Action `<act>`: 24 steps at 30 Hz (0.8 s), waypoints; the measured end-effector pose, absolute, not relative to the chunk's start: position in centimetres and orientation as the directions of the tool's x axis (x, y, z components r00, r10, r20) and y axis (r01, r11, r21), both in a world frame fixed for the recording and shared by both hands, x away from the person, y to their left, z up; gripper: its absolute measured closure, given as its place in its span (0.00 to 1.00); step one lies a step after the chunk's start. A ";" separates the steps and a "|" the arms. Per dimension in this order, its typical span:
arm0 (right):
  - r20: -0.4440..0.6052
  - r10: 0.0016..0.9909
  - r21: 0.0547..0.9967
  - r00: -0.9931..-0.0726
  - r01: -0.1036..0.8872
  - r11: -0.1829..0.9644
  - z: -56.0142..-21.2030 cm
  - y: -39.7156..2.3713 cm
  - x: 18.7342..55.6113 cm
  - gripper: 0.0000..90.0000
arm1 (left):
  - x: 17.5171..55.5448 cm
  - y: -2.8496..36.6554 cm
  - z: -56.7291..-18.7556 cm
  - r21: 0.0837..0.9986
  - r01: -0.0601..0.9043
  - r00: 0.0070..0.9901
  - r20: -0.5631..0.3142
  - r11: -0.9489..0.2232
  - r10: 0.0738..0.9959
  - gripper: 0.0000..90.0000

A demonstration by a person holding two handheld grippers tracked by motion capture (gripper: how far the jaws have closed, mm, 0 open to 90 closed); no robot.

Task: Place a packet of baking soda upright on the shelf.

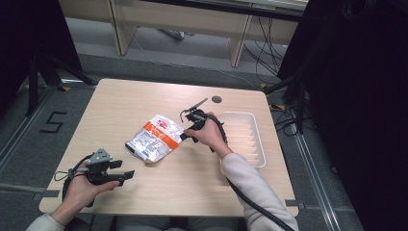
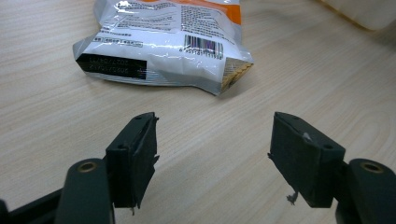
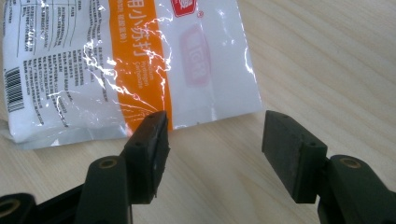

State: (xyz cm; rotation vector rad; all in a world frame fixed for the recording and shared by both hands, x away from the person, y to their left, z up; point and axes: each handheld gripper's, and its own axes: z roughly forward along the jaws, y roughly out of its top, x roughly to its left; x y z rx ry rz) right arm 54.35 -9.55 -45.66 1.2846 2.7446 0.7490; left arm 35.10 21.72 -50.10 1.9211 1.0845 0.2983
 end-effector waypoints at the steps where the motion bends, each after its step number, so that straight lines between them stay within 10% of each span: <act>1: 0.180 0.729 0.425 -0.660 0.720 0.548 -45.7 -9.5 54.4 0.46 | 35.1 21.7 -50.1 0.790 0.567 0.593 -0.195 -0.233 0.781 0.35; 24: 0.178 0.756 0.396 -0.629 0.749 0.530 -47.3 -8.7 55.6 0.45 | 35.1 22.0 -50.0 0.781 0.565 0.610 -0.177 -0.267 0.772 0.35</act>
